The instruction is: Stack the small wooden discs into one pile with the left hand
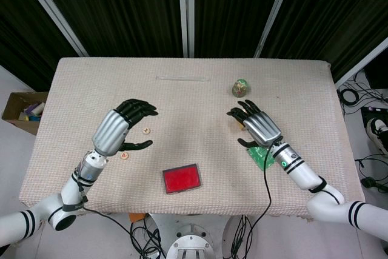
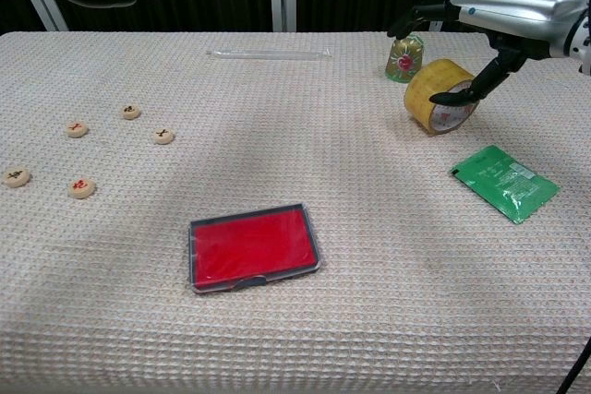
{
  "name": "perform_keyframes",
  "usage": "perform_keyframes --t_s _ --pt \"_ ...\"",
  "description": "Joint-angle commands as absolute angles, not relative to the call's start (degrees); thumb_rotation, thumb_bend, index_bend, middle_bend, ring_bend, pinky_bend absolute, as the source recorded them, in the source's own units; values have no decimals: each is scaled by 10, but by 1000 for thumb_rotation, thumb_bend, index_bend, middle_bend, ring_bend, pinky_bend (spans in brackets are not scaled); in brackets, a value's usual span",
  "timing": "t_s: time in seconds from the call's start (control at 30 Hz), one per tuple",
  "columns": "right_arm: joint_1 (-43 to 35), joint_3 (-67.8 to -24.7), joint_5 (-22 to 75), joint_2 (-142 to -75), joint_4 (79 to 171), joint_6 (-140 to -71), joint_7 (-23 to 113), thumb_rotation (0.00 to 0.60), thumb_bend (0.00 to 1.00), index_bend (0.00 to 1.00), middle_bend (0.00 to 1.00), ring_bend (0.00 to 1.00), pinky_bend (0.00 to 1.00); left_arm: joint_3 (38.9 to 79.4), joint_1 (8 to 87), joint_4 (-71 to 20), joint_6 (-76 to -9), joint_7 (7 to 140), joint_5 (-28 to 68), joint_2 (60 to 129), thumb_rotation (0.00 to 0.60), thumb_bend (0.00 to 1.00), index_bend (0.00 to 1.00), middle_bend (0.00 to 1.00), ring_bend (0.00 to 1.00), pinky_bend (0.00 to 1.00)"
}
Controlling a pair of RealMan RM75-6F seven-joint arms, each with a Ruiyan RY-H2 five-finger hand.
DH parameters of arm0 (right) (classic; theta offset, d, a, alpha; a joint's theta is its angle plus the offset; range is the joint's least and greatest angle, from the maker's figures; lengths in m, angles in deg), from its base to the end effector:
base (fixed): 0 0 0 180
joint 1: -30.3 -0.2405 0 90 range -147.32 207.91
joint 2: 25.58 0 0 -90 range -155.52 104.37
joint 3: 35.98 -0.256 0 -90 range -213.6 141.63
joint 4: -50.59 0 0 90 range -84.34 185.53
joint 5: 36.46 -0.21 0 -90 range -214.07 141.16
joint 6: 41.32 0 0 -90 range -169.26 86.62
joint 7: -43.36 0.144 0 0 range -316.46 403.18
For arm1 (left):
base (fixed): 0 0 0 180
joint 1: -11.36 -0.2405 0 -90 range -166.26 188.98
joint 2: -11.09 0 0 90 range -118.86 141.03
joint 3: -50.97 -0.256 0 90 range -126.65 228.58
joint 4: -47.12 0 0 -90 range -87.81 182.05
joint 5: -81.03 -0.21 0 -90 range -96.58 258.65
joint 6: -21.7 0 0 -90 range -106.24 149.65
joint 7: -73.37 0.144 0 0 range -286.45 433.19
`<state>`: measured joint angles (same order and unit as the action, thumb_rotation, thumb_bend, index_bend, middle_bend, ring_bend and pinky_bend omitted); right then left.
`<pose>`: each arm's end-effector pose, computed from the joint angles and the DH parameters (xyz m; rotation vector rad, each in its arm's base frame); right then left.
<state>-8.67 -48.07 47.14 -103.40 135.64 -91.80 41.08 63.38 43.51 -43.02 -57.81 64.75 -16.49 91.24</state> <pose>-0.1606 -0.3494 0.0390 1.9841 -0.8513 1.0251 -0.1267 0.3015 0.0835 -1.6956 -0.7479 -1.6753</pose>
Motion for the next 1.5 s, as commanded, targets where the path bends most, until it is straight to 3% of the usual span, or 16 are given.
perform_keyframes --t_s 0.03,0.2,0.43,0.73,1.13,1.5 --pt "-90 -479 461 -1037 1357 -918 402 600 232 167 164 0 40 630 432 -431 -582 645 -159 906 600 94 302 276 222 252" --pt "-79 -471 460 -1020 1373 -944 395 600 232 167 169 0 45 617 421 -426 -582 649 -148 893 600 94 303 276 222 252" --pt "2 -442 511 -920 1435 -1072 412 600 231 179 232 41 157 562 378 -464 -474 788 -13 810 600 94 337 277 224 252" --pt "99 -403 546 -843 1463 -1194 418 600 232 199 251 64 182 533 325 -423 -467 804 70 830 600 95 364 280 224 252" --pt "113 -396 564 -864 1450 -1212 414 600 231 209 253 64 182 542 342 -363 -402 816 120 885 600 147 372 274 223 250" --pt "120 -399 558 -869 1441 -1214 417 600 231 213 253 64 182 549 356 -337 -370 826 139 909 600 267 420 266 223 246"
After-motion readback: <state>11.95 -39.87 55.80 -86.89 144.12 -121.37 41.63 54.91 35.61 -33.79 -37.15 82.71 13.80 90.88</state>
